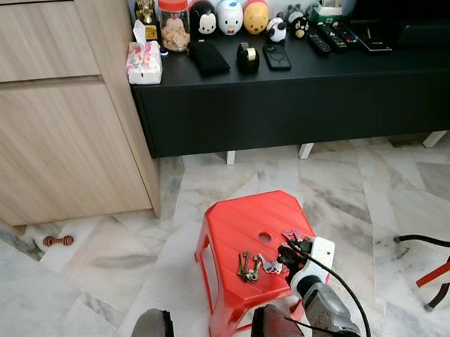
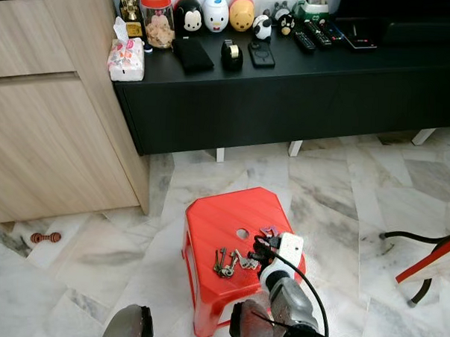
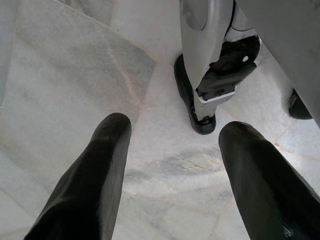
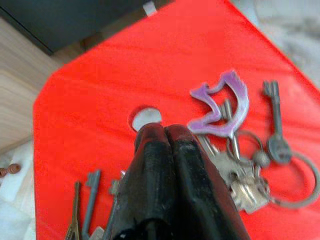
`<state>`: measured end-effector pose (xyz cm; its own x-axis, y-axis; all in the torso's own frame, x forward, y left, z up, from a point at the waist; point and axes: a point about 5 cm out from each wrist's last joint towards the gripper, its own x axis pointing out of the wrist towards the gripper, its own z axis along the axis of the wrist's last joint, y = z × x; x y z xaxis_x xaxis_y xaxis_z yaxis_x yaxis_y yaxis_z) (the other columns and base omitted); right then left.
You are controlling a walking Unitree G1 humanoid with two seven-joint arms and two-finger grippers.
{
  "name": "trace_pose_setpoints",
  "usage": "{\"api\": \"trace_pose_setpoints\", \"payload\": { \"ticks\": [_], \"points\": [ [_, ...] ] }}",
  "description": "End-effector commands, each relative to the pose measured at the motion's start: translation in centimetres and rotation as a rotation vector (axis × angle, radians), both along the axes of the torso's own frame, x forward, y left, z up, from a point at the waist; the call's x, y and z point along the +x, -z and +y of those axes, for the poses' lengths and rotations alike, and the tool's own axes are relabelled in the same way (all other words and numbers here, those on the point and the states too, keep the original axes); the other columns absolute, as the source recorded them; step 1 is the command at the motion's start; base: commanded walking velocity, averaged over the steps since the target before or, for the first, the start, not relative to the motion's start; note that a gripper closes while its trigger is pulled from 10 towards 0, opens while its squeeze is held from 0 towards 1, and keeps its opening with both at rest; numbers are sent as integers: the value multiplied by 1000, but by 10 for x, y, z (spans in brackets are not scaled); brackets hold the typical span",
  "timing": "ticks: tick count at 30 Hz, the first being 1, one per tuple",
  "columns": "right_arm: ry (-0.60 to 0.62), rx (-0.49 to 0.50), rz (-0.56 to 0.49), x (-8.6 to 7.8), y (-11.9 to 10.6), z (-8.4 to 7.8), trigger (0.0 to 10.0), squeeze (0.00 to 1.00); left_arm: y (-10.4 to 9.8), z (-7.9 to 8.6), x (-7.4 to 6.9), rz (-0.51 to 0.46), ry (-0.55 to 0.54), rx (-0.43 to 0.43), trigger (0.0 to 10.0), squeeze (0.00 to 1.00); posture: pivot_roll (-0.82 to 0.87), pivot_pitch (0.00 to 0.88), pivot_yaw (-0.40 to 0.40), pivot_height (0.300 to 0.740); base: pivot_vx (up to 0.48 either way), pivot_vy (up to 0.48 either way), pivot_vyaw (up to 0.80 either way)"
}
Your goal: Hang keys on a hook
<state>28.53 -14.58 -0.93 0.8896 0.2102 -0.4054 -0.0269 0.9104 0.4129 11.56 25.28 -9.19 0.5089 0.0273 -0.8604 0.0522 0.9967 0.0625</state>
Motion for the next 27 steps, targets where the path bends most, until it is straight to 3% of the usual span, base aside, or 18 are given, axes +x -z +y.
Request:
{"api": "trace_pose_setpoints", "payload": {
  "ticks": [1, 2, 3, 8, 9, 10, 11, 18, 20, 21, 23, 24, 27],
  "points": [
    [-36, -14, -12, -2, 1, 2, 0, 0, 2, 1, -6, 29, 26, 14, 10000, 0, 15, 120, -63, 625, 0, 0, 0],
    [-43, -24, -2, -4, 3, 3, 3882, 0, 2, 1, -5, 29, 27, 14, 10000, 0, 13, 120, -64, 625, 0, 0, 0],
    [-42, -34, 28, -8, 7, 4, 10000, 0, 2, 0, -5, 29, 27, 16, 10000, 0, 13, 120, -64, 625, 0, 0, 0],
    [-25, -39, 118, -16, 17, 3, 10000, 0, 2, 0, -5, 28, 28, 15, 10000, 0, 15, 123, -65, 625, 0, 0, 0],
    [-39, -57, 137, -17, 19, 3, 10000, 847, 2, 0, -5, 28, 28, 14, 10000, 0, 16, 124, -65, 625, 0, 0, 0],
    [-67, -88, 144, -18, 20, 4, 10000, 1000, 2, 0, -5, 28, 28, 14, 10000, 0, 16, 124, -65, 625, 0, 0, 0],
    [-151, -169, 101, -15, 16, 4, 10000, 1000, 2, -1, -5, 27, 27, 14, 10000, 0, 19, 126, -65, 625, 0, 0, 0],
    [-256, -270, 69, -6, 9, 5, 10000, 1000, 2, -1, -5, 29, 24, 15, 10000, 0, 18, 125, -69, 625, 0, 0, 0],
    [-313, -365, 48, 0, 4, 1, 10000, 1000, 2, -1, -5, 27, 23, 14, 10000, 0, 16, 123, -71, 625, 0, 0, 0],
    [-313, -365, 48, 0, 4, 1, 10000, 1000, 2, -1, -5, 27, 23, 14, 10000, 0, 16, 123, -71, 625, 0, 0, 0],
    [-412, -490, 23, 3, 0, 0, 10000, 1000, 2, -1, -4, 26, 22, 13, 10000, 0, 16, 123, -70, 625, 0, 0, 0],
    [-412, -490, 23, 3, 0, 0, 10000, 1000, 2, -1, -4, 26, 22, 13, 10000, 0, 16, 123, -70, 625, 0, 0, 0],
    [-515, -613, 3, 1, 1, -5, 10000, 1000, 2, -1, -4, 24, 23, 12, 10000, 0, 16, 124, -68, 625, 0, 0, 0]
  ]
}}
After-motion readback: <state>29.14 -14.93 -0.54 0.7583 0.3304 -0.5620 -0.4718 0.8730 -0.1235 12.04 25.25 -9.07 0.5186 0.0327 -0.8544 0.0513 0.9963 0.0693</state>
